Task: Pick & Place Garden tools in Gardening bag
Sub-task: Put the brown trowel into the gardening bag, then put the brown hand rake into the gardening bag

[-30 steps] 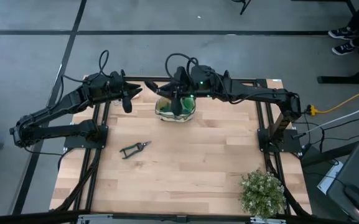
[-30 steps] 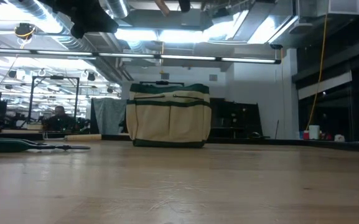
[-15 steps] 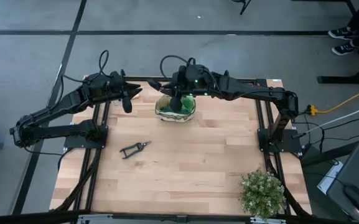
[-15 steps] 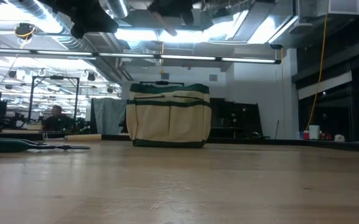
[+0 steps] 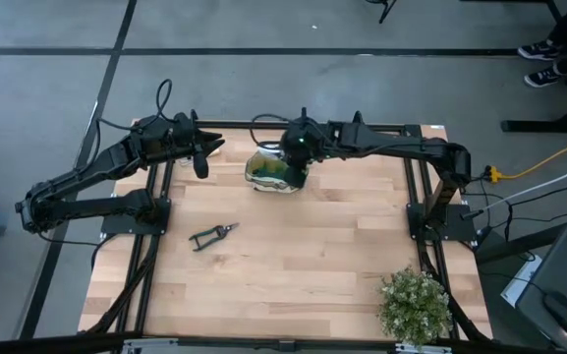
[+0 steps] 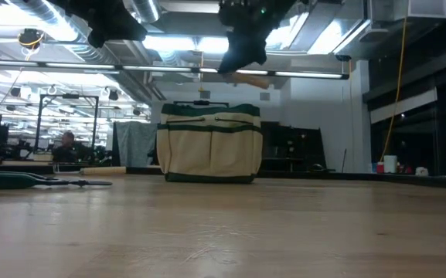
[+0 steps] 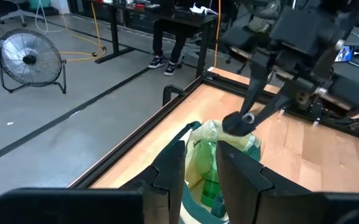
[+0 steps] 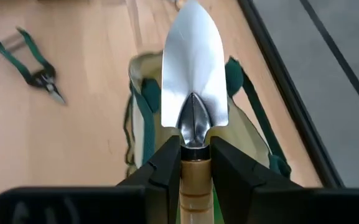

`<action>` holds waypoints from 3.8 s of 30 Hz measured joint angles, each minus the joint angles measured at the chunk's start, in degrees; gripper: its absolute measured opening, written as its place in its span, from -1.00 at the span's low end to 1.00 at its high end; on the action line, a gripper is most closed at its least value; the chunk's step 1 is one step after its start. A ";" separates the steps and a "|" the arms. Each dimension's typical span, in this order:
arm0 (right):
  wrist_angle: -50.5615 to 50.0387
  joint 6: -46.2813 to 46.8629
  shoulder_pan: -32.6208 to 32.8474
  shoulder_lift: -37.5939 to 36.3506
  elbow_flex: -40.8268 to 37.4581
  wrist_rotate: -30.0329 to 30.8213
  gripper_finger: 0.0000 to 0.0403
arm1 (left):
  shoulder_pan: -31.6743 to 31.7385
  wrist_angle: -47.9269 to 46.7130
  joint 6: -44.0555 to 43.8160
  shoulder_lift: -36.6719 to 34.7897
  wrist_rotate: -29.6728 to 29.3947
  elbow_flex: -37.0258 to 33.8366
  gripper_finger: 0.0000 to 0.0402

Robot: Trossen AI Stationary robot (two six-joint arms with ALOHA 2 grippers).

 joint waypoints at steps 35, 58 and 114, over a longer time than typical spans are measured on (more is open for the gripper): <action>9.02 -14.37 -0.31 -0.02 -5.17 0.36 -0.50 | 0.00 -0.01 0.00 0.00 0.01 0.00 -0.57; 9.02 -6.49 -0.94 -0.02 -5.16 -0.06 -0.20 | 0.00 -0.01 0.02 0.00 0.01 0.00 -0.57; -7.45 5.12 13.81 -3.03 -5.09 -11.35 -0.21 | 0.00 -0.01 0.00 0.00 0.01 0.00 -0.57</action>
